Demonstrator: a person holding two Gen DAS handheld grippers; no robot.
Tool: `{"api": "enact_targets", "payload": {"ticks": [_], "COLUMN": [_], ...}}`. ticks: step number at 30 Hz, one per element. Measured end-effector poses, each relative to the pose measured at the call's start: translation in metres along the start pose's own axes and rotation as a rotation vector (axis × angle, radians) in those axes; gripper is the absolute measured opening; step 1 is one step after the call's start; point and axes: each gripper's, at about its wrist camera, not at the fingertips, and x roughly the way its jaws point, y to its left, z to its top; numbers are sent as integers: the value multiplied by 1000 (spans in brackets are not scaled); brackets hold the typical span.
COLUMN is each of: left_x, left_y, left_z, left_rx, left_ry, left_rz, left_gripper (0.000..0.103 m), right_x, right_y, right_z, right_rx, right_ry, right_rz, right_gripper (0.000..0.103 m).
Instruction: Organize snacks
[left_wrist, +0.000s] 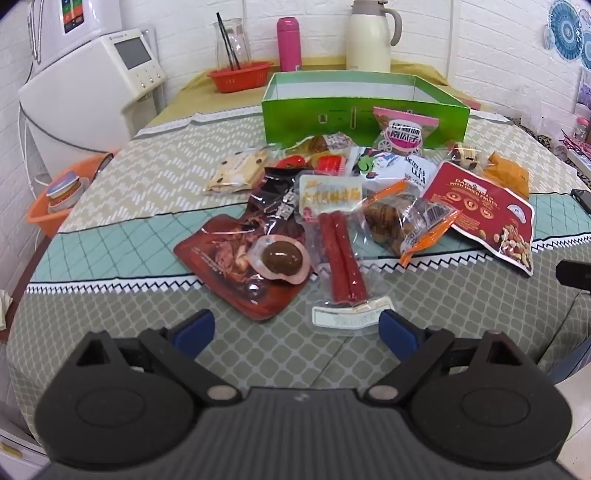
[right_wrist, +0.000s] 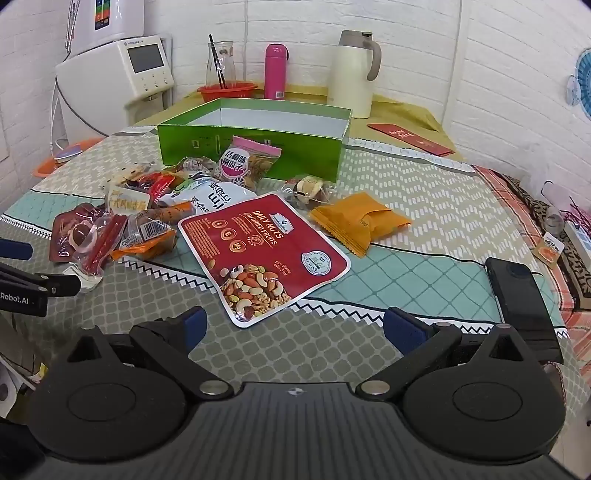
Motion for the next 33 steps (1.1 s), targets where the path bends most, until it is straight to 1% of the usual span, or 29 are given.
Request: {"api": "enact_targets", "payload": {"ticks": [2,3,5,6,7,33], "left_x": [3,0,1,0,-3,-5], "left_y": [-2,-3,-4,-2,-1,0], "left_z": [1,1,3,3,1,-1], "left_rx": [3,5,1,-6,-15,-18], "left_ry": [8,-8,-5,-9,-22,-23], "left_rz": [-4,1,-9,-16,-21,-30], "left_gripper": [92,92,92,92,92,92], "right_x": [2,3,5,0,0,-1], "right_y": [-1,-2,-3,1,2,8], "right_z": [0,1,2,2,2,1], "right_rx": [0,5,12,1,1,9], "right_ry": [4,6,10,-14,-15,-28], "right_rz": [-6,-7,-13,-4,-3,15], "right_gripper": [103,103,103,103,103,103]}}
